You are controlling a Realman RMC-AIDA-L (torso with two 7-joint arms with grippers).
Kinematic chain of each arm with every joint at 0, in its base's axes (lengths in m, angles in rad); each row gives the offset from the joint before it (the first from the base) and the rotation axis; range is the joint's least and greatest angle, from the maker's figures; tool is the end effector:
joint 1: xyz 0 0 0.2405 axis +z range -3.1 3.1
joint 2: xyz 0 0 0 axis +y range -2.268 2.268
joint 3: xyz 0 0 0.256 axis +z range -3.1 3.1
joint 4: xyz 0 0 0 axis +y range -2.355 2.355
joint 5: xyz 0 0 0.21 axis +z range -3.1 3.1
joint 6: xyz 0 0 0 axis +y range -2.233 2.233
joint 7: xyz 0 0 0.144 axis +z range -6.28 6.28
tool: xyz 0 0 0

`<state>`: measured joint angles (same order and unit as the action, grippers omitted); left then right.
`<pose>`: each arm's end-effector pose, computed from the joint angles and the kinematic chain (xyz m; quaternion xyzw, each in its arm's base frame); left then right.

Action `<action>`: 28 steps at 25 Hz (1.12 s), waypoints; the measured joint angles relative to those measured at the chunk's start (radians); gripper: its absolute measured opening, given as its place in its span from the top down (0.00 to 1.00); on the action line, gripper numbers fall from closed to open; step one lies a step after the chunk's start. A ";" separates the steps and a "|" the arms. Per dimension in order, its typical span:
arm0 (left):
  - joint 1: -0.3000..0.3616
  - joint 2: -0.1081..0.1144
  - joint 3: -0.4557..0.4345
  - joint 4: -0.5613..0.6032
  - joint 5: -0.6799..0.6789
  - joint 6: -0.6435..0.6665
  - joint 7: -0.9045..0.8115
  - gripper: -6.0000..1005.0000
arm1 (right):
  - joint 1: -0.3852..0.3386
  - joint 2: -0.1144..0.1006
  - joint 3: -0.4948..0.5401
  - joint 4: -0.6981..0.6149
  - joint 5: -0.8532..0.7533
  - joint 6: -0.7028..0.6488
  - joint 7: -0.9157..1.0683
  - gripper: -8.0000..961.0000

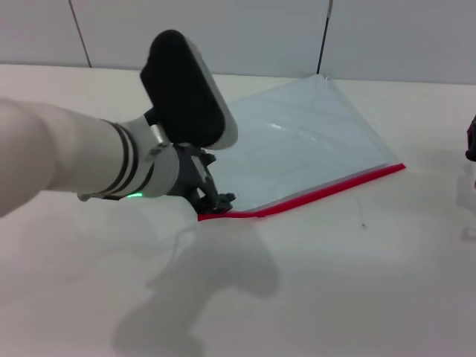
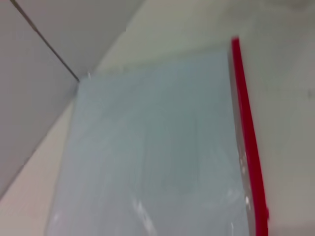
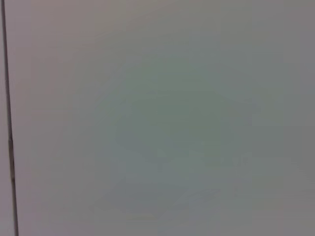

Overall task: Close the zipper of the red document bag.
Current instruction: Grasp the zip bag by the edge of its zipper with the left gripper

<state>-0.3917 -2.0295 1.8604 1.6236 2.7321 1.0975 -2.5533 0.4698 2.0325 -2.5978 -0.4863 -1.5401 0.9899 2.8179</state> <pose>-0.1471 0.3368 -0.0343 -0.9407 -0.0793 0.1423 0.2975 0.3122 0.3504 -0.0334 -0.6432 0.3051 0.2290 0.6639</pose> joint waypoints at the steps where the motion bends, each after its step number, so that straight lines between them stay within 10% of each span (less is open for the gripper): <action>1: 0.000 0.000 0.000 0.000 0.000 0.000 0.000 0.34 | 0.000 0.000 0.001 0.000 0.000 0.000 0.000 0.57; 28: -0.207 -0.002 0.143 -0.242 0.139 0.067 -0.050 0.35 | 0.020 0.000 0.009 0.000 0.000 -0.023 0.000 0.57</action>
<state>-0.5989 -2.0319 2.0038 1.3818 2.8710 1.1642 -2.6028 0.4895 2.0325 -2.5890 -0.4865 -1.5401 0.9666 2.8179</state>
